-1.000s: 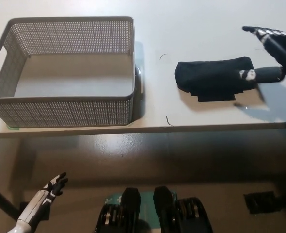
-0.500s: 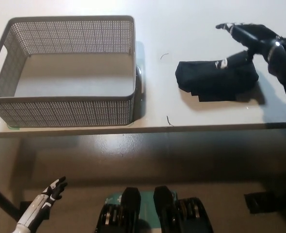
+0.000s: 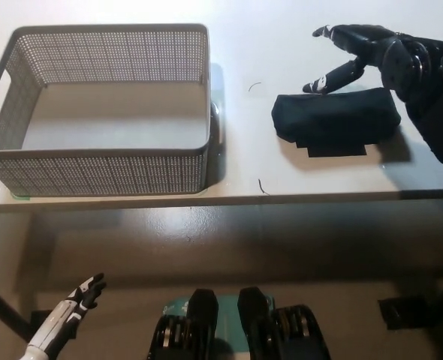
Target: Use the right hand to pick up the pencil case on the right hand side and put it into a grey container on the left side
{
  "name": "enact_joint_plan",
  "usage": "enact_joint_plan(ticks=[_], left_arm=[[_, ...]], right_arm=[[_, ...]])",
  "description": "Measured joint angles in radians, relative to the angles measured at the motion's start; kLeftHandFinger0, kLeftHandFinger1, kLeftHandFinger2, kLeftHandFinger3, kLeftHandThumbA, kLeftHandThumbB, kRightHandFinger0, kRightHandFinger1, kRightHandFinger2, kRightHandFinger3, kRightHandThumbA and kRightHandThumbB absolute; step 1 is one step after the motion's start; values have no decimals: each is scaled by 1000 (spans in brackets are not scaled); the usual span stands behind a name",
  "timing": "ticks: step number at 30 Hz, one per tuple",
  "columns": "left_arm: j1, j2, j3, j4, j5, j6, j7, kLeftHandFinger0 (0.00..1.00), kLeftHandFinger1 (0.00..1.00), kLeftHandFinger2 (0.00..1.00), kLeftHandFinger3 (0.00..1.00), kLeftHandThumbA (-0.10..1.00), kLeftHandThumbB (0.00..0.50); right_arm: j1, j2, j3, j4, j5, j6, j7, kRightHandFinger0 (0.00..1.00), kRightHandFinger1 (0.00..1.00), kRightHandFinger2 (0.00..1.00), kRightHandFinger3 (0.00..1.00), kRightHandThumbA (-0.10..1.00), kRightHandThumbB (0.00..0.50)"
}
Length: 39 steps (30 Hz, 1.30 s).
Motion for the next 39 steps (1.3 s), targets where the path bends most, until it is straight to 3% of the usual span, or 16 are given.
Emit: enact_joint_plan(ticks=[6, 18, 31, 39], left_arm=[[0, 0, 0, 0, 2, 0, -2, 1000, 1000, 1000, 1000, 989, 363], [1, 0, 0, 0, 1, 0, -7, 1000, 1000, 1000, 1000, 1000, 387], [2, 0, 1, 0, -1, 0, -17, 1000, 1000, 1000, 1000, 952, 354], [7, 0, 1, 0, -1, 0, -21, 1000, 1000, 1000, 1000, 1000, 413]], right_arm=[[-1, 14, 4, 33, 0, -4, 0, 1000, 1000, 1000, 1000, 912, 500], [4, 45, 5, 64, 0, -22, 0, 1000, 1000, 1000, 1000, 869, 500], [10, 59, 8, 137, 1, -46, -9, 1000, 1000, 1000, 1000, 865, 500], [24, 89, 22, 224, -1, -76, -36, 1000, 1000, 1000, 1000, 846, 500]])
